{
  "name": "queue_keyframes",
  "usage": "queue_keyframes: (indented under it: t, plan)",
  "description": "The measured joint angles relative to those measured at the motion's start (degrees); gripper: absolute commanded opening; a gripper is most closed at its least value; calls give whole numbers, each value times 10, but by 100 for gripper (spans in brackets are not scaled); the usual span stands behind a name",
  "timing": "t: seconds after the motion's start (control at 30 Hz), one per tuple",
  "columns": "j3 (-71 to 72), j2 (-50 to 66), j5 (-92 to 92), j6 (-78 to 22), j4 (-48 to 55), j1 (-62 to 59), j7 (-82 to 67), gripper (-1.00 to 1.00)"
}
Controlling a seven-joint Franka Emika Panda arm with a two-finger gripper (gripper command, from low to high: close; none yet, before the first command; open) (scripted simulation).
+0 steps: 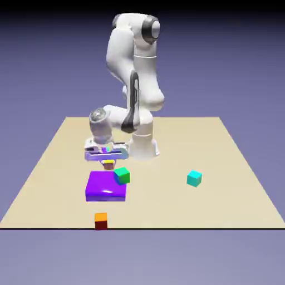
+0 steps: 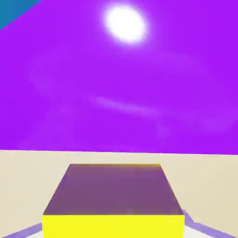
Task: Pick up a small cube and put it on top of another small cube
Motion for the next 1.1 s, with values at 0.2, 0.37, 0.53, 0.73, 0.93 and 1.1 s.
queue_keyframes:
  t: [0.2, 0.37, 0.53, 0.73, 0.93, 1.1]
  plan:
    - [-40, 19, 47, -112, 8, 126, -18, -100]
    - [-54, 28, 80, -186, 15, 213, -52, -100]
    - [-8, 14, 92, -190, 24, 325, -134, -100]
    - [117, -33, 75, -98, 35, 376, -282, -100]
    - [242, -79, 55, -2, 46, 434, -428, -100]
    - [330, -112, 39, 71, 53, 466, -527, -100]
